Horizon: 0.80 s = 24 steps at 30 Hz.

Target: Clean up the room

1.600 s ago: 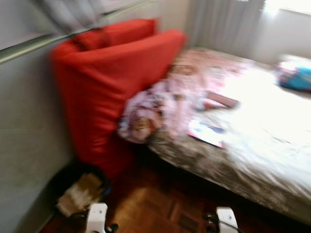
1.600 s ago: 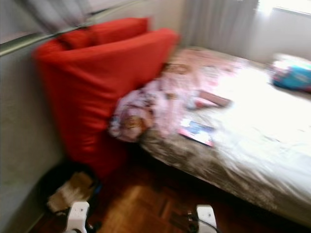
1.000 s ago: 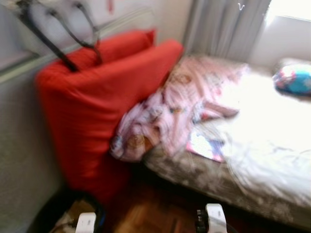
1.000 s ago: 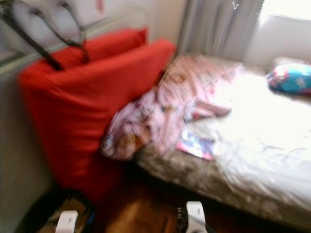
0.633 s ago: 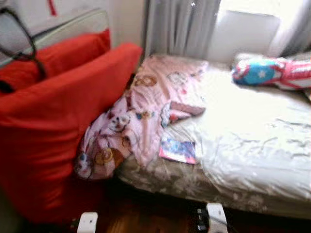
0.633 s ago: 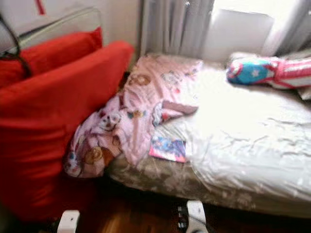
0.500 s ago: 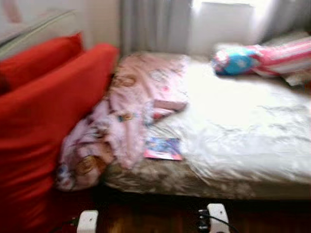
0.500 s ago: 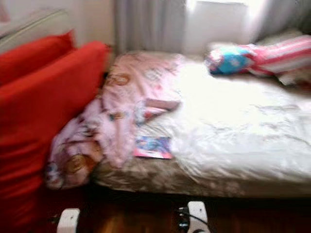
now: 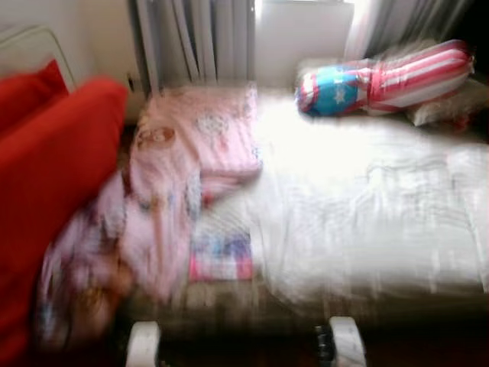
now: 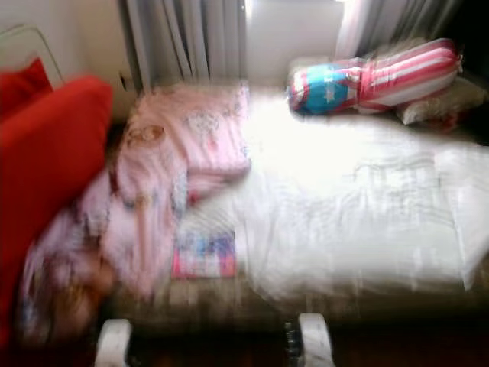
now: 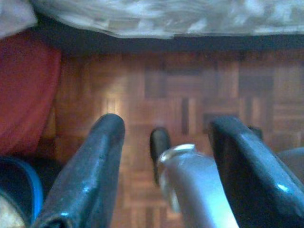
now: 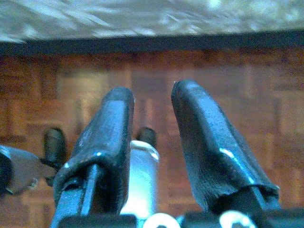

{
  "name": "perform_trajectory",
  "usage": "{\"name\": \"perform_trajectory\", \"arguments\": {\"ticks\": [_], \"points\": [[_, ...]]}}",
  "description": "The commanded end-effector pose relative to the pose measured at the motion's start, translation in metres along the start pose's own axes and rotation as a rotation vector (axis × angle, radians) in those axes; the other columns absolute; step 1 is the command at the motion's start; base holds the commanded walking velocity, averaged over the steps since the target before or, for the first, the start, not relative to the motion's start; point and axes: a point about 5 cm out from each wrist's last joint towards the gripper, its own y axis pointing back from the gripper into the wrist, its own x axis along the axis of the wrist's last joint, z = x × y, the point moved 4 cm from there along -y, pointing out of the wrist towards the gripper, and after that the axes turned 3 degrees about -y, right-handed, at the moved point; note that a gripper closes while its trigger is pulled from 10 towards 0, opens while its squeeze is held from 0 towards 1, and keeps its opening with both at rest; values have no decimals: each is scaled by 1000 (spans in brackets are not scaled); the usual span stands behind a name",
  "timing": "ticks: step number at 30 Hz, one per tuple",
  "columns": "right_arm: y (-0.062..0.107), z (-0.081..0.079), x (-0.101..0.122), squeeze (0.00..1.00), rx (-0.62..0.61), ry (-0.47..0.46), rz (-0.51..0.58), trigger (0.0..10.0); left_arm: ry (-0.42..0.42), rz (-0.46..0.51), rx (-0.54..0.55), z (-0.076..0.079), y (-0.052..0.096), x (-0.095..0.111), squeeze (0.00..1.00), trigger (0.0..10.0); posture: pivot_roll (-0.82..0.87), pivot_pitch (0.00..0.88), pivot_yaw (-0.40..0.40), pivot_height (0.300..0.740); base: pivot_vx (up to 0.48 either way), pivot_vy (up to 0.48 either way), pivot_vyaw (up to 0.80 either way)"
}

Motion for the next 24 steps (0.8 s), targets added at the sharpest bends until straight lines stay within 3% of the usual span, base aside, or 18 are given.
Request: {"name": "perform_trajectory", "arguments": {"ticks": [1, 11, 17, 24], "points": [[-6, 5, 52, 0, -83, -42, 109, 10000, -8, 57, 91, -4, -6, 38, 0, 10000, 13, 0, -42, 740, 270, 0, 800], [-6, 3, 45, 0, -62, -23, 93, 10000, -3, 53, 95, -5, -5, 31, 0, 10000, 19, 0, -45, 740, 270, 0, 800], [-4, 3, 31, 0, -45, -17, 80, 10000, 7, 40, 100, -6, -2, 16, 0, 10000, 22, 0, -48, 740, 178, 0, 800], [3, 3, 9, 0, -21, -55, 127, 10000, 75, 109, 96, -7, 6, -4, 0, 10000, 26, 0, -64, 740, 0, 0, 0]]}}
